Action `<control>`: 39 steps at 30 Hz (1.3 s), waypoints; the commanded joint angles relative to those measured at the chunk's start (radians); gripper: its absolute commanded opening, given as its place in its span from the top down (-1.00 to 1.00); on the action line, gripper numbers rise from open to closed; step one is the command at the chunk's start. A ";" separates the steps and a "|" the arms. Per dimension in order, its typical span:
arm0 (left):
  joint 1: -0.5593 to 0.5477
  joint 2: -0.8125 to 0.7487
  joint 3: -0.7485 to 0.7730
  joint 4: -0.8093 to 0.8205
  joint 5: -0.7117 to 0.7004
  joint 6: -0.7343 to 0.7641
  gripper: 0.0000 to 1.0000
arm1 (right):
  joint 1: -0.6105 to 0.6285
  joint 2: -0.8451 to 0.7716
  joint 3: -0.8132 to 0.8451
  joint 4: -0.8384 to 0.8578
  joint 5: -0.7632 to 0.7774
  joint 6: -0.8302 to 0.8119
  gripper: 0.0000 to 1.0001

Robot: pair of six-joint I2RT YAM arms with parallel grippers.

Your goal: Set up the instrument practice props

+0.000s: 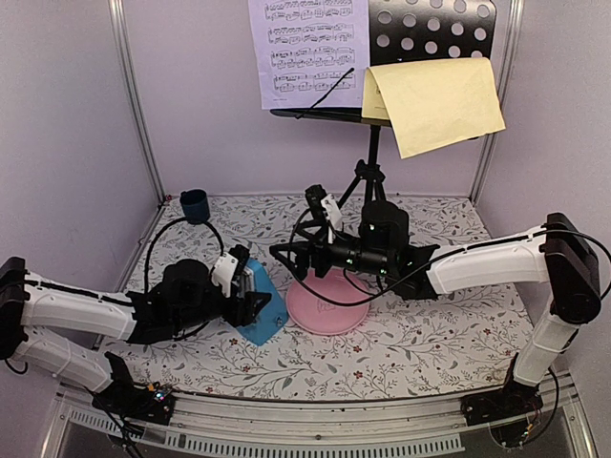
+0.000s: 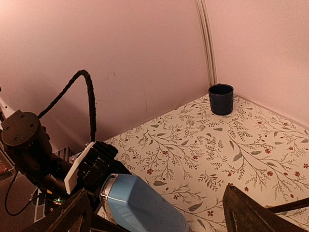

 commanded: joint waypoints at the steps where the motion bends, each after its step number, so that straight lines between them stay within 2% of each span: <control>1: -0.007 0.027 0.042 0.167 0.039 0.032 0.54 | -0.008 -0.005 0.028 -0.007 -0.006 0.006 -0.93; 12: -0.023 0.172 0.149 0.208 0.138 0.102 0.54 | -0.015 -0.028 0.011 -0.009 0.014 0.005 -0.94; 16: -0.023 0.209 0.171 0.207 0.188 0.118 0.48 | -0.018 -0.037 -0.003 -0.008 0.026 0.010 -0.94; 18: -0.023 0.221 0.187 0.173 0.205 0.116 0.37 | -0.019 -0.044 -0.009 -0.007 0.028 0.011 -0.95; 22: -0.023 0.224 0.223 0.077 0.219 0.104 -0.01 | -0.021 -0.051 -0.012 -0.008 0.018 0.011 -0.95; 26: -0.023 0.193 0.209 0.063 0.231 0.109 -0.30 | -0.021 -0.055 -0.010 -0.008 0.015 0.013 -0.96; 29: -0.023 0.150 0.179 0.079 0.220 0.111 -0.73 | -0.022 -0.068 -0.015 -0.008 0.018 0.015 -0.96; 32: -0.023 0.098 0.143 0.097 0.203 0.116 -0.81 | -0.023 -0.086 -0.031 -0.011 0.026 0.015 -0.96; 39: -0.020 -0.004 0.042 0.186 0.216 0.157 -0.76 | -0.044 -0.084 -0.032 -0.088 0.008 0.059 -0.94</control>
